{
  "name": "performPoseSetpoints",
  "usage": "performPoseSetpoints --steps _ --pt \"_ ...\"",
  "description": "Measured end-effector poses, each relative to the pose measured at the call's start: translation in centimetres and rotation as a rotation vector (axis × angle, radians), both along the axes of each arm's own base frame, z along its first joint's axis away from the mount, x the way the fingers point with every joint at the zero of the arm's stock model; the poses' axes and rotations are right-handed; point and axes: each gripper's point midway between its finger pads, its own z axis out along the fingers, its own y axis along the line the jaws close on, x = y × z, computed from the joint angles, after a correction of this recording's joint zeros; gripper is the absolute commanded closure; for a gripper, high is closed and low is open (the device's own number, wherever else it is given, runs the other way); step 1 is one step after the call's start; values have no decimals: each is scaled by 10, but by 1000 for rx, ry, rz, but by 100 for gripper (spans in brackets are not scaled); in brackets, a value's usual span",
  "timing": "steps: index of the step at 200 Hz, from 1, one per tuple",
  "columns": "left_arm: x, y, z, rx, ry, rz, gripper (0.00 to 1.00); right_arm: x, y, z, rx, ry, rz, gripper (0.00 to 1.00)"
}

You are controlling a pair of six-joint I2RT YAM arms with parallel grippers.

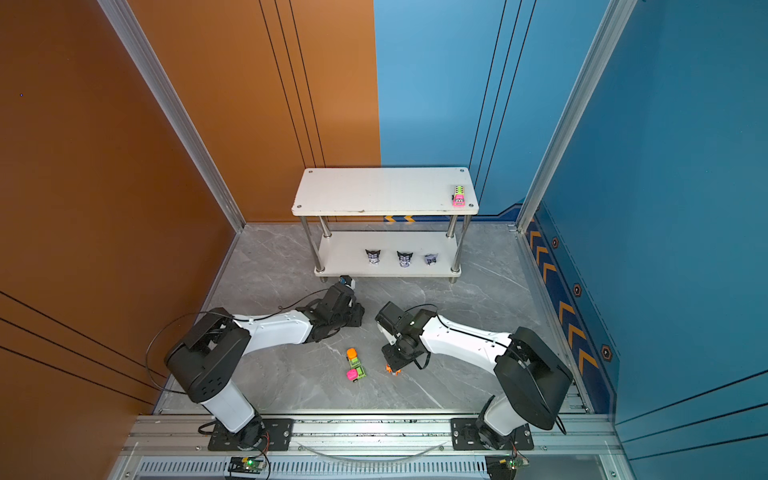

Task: Place and organize the plastic toys onto the shelf

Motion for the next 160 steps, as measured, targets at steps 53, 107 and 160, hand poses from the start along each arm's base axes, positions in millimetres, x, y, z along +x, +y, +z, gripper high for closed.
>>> performPoseSetpoints --steps 53,107,160 --pt "0 0 0 0 0 0 63 -7 0 5 22 8 -2 99" --pt "0 0 0 -2 1 2 63 -19 8 6 29 21 32 100" --pt "0 0 0 -2 1 2 63 -13 -1 -4 17 50 -16 100"
